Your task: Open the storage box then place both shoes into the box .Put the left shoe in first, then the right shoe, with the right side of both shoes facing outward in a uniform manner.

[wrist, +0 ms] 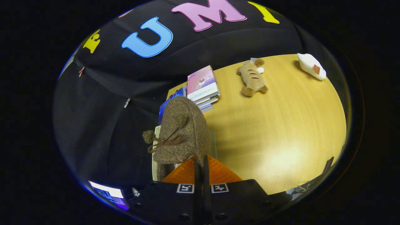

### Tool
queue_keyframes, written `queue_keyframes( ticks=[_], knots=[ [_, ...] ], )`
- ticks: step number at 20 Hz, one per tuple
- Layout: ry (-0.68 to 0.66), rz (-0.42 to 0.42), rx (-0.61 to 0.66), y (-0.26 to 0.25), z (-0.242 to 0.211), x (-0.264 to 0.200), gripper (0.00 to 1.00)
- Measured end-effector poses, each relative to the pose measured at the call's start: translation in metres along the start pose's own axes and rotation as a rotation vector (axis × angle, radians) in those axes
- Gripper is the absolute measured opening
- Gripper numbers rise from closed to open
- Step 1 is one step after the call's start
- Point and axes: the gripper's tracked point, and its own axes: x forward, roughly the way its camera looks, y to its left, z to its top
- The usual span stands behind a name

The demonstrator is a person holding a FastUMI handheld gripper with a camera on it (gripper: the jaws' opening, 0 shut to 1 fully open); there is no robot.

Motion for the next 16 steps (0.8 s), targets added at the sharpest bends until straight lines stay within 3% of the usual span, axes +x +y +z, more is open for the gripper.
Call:
queue_keyframes(
  ticks=[6,12,16],
  knots=[
    [0.03,-0.056,-0.021,0.038,-0.017,0.041,0.05],
    [0.079,-0.168,0.013,0.038,-0.041,0.082,0.05],
    [0.093,-0.249,-0.03,0.028,-0.053,0.096,0.05]
  ],
)
